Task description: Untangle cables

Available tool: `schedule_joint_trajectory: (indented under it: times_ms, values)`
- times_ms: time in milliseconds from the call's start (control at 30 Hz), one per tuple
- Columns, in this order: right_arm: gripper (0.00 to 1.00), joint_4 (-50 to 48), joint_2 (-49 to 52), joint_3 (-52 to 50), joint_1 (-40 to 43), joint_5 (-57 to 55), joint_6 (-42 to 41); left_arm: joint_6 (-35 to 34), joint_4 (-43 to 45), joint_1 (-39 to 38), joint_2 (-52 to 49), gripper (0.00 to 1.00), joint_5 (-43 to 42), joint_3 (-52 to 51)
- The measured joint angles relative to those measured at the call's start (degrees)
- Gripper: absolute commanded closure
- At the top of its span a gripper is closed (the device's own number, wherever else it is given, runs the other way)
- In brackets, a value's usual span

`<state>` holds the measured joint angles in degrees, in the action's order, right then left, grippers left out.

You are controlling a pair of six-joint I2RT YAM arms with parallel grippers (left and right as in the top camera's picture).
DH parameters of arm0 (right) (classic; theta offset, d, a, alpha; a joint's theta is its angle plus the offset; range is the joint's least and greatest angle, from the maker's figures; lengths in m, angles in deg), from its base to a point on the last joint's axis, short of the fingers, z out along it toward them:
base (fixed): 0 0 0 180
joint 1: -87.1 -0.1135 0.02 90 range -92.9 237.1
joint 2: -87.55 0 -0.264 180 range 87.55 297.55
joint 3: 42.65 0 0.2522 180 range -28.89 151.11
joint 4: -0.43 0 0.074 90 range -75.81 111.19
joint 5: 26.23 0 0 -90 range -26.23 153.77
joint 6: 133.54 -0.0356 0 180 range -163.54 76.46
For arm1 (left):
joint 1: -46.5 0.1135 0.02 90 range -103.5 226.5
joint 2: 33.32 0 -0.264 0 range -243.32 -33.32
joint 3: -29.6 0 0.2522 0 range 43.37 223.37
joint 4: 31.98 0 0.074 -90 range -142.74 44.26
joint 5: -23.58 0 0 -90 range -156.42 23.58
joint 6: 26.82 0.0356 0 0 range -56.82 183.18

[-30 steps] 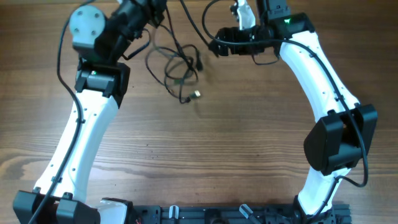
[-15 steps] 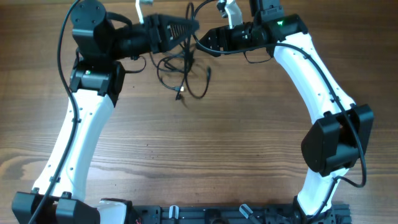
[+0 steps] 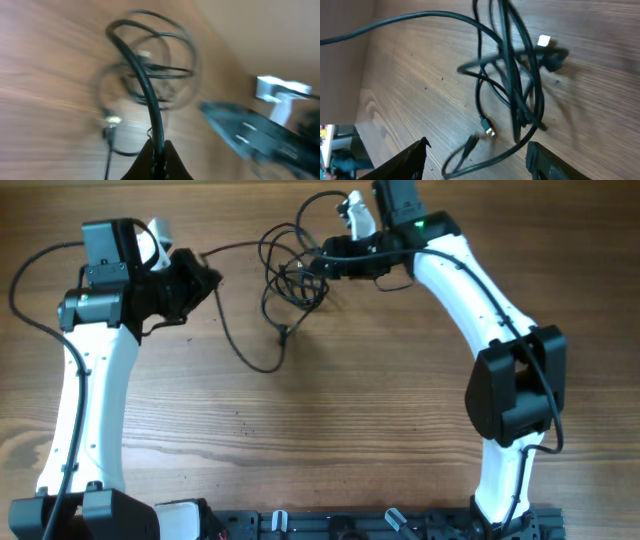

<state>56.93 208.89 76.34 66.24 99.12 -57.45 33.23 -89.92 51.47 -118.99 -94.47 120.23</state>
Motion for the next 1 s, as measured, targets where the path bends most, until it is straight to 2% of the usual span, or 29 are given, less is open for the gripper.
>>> schedule_joint_trajectory:
  times_ms: [100,300,533,1000]
  values:
    - [0.37,-0.3,0.1,0.0,-2.0,-5.2,-2.1,1.0,-2.6,-0.2,-1.9,0.96,7.4,-0.2]
    - [0.38,-2.5,1.5,0.0,-3.4,-12.3,-5.6,1.5,-3.2,-0.4,-6.0,0.96,13.4,-1.9]
    - [0.41,-7.7,4.3,0.0,-4.2,-12.3,-5.7,1.7,-3.0,-0.4,-6.5,0.96,14.8,-2.4]
    - [0.41,-10.6,4.5,0.0,-7.4,-5.1,3.8,1.8,-3.0,-0.4,-6.5,0.96,15.0,-2.4]
